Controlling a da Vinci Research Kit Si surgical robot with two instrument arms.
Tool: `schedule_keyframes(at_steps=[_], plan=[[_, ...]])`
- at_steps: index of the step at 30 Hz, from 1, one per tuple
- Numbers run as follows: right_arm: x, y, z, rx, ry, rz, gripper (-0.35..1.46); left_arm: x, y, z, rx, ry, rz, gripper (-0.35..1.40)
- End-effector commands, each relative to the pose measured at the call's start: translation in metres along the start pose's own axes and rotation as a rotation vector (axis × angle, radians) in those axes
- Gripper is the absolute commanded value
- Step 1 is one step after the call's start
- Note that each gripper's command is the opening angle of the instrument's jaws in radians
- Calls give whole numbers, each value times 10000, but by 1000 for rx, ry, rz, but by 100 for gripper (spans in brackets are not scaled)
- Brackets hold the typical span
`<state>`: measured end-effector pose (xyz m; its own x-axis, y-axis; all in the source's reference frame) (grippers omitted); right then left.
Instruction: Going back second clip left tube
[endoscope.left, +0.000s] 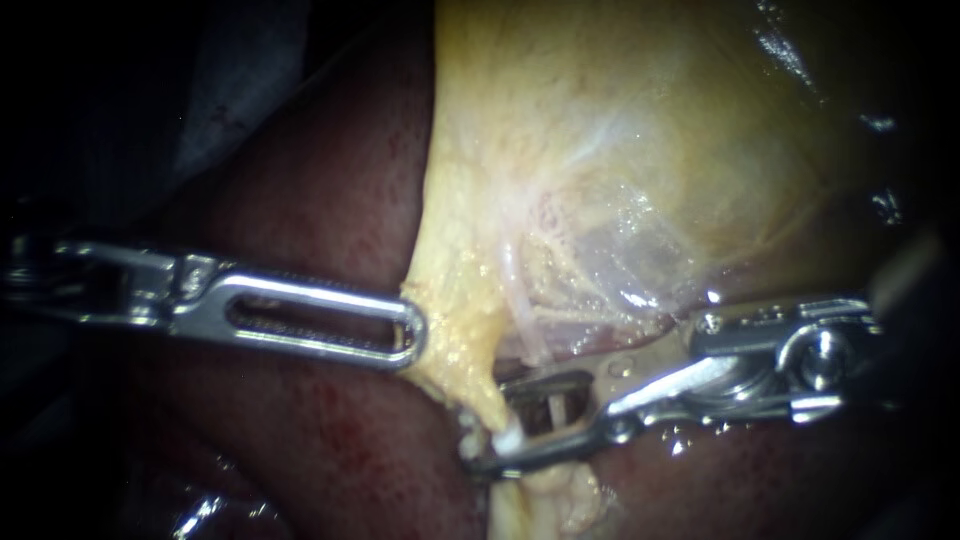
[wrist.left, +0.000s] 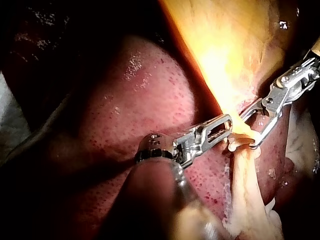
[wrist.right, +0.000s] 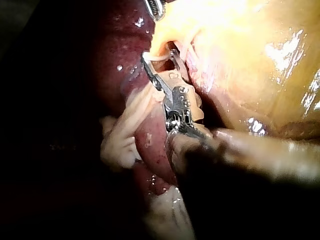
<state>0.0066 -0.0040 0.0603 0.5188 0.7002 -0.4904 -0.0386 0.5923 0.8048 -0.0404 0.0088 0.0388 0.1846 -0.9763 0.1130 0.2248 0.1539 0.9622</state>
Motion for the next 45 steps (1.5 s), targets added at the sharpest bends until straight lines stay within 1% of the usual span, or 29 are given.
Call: schedule_keyframes(at_steps=[1, 5, 13, 18, 23, 28, 38, 45], plan=[[1, -1, -3, 0, 1, 3, 43, 0, 0, 0, 1, 0, 0, -35], [1, 0, -7, -2, 10, 8, 42, 0, 0, 1, 1, 0, 0, -35], [2, -1, 2, 5, 22, 8, 42, 0, 0, 1, 1, 0, 0, -35], [2, -1, 28, 23, 11, 5, 41, 0, 0, 3, -1, -2, 0, -35], [-7, -6, 63, 43, -8, -7, 44, -1, 0, 5, -1, -3, -1, -35], [-10, -10, 80, 42, -12, -12, 48, -1, 0, 5, -1, -3, -1, -35], [-9, -8, 79, 44, -12, -11, 51, -1, 0, 5, -1, -3, -1, -35], [-7, -2, 60, 27, 3, -32, 53, -1, 0, 5, -1, -3, -1, -35]])
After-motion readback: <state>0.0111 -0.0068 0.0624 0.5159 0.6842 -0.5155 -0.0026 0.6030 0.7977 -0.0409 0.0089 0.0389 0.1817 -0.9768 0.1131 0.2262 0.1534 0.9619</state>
